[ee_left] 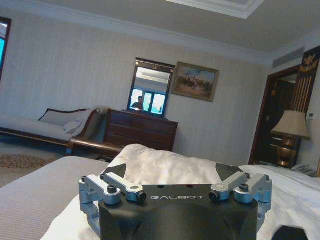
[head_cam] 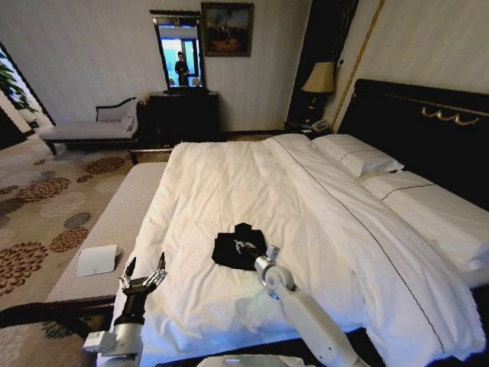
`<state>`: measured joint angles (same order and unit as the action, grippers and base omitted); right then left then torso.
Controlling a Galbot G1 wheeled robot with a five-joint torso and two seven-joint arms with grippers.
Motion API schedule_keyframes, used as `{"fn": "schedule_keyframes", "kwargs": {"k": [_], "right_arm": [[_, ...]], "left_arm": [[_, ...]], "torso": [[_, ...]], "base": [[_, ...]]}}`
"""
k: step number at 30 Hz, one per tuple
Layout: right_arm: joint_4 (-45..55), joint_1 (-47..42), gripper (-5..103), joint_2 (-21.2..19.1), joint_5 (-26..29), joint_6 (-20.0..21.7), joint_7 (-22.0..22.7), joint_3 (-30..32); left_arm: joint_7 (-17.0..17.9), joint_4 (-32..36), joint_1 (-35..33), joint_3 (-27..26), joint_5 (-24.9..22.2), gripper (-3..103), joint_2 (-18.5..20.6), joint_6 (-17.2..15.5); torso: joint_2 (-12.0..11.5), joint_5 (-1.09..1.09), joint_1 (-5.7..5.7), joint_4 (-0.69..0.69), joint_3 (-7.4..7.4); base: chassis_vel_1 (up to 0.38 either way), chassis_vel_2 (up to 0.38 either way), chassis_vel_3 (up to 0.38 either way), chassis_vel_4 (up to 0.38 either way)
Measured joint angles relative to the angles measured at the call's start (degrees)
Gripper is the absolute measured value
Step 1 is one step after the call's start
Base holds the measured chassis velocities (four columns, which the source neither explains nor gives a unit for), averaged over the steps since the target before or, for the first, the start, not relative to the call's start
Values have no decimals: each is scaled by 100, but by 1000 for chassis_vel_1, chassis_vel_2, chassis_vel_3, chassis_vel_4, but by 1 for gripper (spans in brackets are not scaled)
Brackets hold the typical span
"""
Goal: Fold the clothes on the bed.
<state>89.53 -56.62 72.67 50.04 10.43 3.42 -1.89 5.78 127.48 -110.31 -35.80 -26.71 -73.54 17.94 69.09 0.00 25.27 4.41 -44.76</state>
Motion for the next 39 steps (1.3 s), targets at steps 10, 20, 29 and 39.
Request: {"fn": "schedule_keyframes", "kwargs": {"k": [10,20,29,39], "right_arm": [[442,-137,74,-93,-358,-40,-117,-107],[1052,-539,99,-355,-1907,-558,284,584],[1757,-1943,100,-651,-3156,-1070,369,2326],[2925,-3606,100,-123,-3620,-1632,171,3639]], "left_arm": [[36,10,40,74,157,100,18,-43],[505,-312,356,26,368,100,64,-321],[383,-531,390,-409,868,100,240,-501],[-76,-449,-147,-474,991,100,422,-216]], "torso": [[0,0,1,0,0],[0,0,1,0,0],[0,2,1,2,1],[1,0,0,1,1]], "base": [[0,0,0,0],[0,0,0,0],[0,0,0,0],[0,0,0,0]]}}
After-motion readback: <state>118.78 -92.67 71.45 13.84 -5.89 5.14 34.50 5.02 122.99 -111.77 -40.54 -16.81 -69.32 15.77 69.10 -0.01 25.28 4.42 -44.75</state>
